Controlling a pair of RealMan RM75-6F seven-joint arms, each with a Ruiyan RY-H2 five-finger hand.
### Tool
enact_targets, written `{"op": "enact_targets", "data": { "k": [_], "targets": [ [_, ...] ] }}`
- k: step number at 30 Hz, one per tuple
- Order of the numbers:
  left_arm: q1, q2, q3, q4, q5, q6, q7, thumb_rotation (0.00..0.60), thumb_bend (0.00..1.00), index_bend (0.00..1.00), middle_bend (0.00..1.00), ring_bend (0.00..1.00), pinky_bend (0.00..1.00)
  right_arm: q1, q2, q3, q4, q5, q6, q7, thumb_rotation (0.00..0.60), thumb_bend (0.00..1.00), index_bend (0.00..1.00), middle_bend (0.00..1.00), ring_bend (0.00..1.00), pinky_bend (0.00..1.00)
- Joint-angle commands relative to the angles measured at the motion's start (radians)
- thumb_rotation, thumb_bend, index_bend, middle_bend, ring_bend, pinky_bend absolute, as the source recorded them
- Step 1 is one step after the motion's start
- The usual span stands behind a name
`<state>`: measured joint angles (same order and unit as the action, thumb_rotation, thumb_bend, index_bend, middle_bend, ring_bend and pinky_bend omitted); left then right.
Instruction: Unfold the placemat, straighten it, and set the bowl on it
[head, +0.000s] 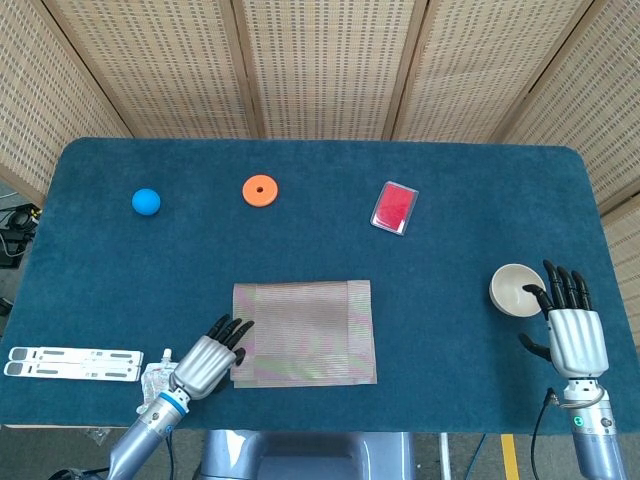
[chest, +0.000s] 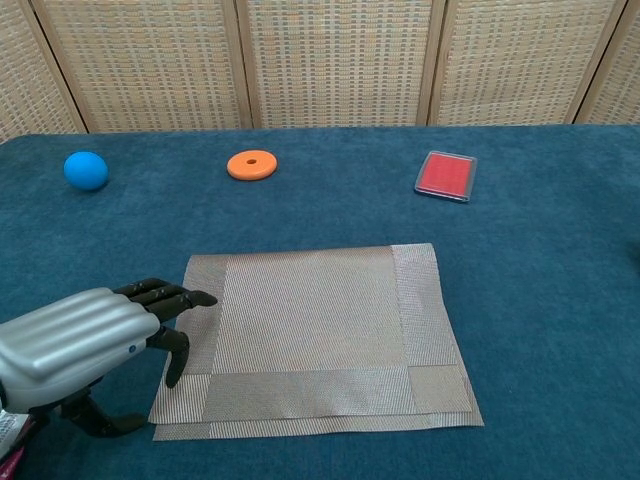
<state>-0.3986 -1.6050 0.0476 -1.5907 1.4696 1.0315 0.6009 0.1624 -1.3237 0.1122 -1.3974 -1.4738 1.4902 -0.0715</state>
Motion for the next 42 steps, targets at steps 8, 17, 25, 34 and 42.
{"op": "enact_targets", "data": {
  "k": [8, 17, 25, 34, 42],
  "targets": [
    [-0.011, -0.015, 0.010, 0.000, -0.011, -0.004, -0.006, 0.600, 0.35, 0.52, 0.00, 0.00, 0.00, -0.002, 0.003, 0.003, -0.002, -0.003, 0.004, 0.008, 0.600, 0.26, 0.32, 0.00, 0.00, 0.00],
    [-0.018, -0.018, 0.020, 0.008, -0.017, -0.001, 0.005, 0.600, 0.35, 0.51, 0.00, 0.00, 0.00, -0.004, 0.005, 0.004, -0.004, -0.007, 0.008, 0.015, 0.600, 0.26, 0.32, 0.00, 0.00, 0.00],
    [-0.023, -0.030, 0.027, 0.017, -0.018, 0.003, 0.008, 0.600, 0.35, 0.51, 0.00, 0.00, 0.00, -0.004, 0.006, 0.004, -0.006, -0.010, 0.008, 0.019, 0.600, 0.26, 0.32, 0.00, 0.00, 0.00],
    [-0.028, -0.044, 0.028, 0.028, -0.026, 0.001, 0.012, 0.600, 0.42, 0.52, 0.00, 0.00, 0.00, -0.005, 0.007, 0.003, -0.008, -0.012, 0.008, 0.020, 0.600, 0.26, 0.32, 0.00, 0.00, 0.00],
    [-0.031, -0.057, 0.029, 0.038, -0.031, 0.005, 0.007, 0.600, 0.44, 0.54, 0.00, 0.00, 0.00, -0.005, 0.008, 0.003, -0.009, -0.013, 0.007, 0.022, 0.600, 0.26, 0.32, 0.00, 0.00, 0.00]
  ]
}}
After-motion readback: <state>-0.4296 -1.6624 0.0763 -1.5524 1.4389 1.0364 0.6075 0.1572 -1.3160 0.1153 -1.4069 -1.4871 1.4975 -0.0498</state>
